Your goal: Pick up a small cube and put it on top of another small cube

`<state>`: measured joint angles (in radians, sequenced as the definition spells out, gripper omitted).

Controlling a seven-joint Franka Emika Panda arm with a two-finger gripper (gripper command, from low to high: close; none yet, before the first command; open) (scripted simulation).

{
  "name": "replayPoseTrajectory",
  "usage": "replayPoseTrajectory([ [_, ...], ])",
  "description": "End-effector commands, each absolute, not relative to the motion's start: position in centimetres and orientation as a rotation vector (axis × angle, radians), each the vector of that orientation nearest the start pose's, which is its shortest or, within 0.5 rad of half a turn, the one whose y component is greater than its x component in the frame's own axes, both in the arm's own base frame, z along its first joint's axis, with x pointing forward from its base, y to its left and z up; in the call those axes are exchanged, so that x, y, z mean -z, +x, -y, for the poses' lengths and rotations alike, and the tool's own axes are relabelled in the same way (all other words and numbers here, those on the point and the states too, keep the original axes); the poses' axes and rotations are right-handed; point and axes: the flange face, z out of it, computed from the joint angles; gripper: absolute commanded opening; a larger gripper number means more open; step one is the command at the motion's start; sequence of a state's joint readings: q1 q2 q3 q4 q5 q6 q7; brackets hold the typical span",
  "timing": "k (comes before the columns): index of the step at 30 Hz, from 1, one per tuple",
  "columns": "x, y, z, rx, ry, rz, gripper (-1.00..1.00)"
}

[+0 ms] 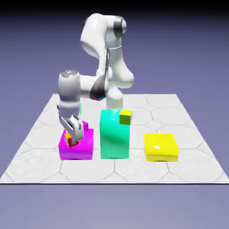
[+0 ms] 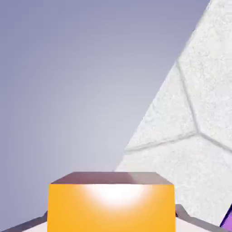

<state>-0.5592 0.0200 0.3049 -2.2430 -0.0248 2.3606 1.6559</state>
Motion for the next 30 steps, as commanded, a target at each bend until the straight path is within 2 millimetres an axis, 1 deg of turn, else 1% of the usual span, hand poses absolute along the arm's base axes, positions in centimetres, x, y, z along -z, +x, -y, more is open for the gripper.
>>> replayPoseTrajectory([
  [1,-37.8,51.2,12.7,0.125,-1.762,-2.537,-1.00],
  [6,-41.9,48.2,6.3,0.114,-1.619,-2.652,-1.00],
  [10,-44.3,45.1,1.4,0.120,-1.499,-2.747,-1.00],
  [14,-45.9,41.5,-2.9,0.143,-1.366,-2.845,-1.00],
  [19,-46.8,36.5,-7.5,0.197,-1.176,-2.964,-1.00],
  [21,-46.8,36.3,-7.7,0.200,-1.164,-2.970,-1.00],
  [25,-40.8,36.3,-7.1,0.200,-1.164,-2.970,-1.00],
  [26,-39.9,36.2,-7.0,0.200,-1.164,-2.970,-1.00],
  [27,-39.9,36.2,-7.0,0.200,-1.164,-2.970,1.00],
  [28,-39.9,36.2,-7.0,0.200,-1.164,-2.970,1.00],
  [30,-42.9,36.4,-7.3,0.199,-1.164,-2.970,1.00],
])
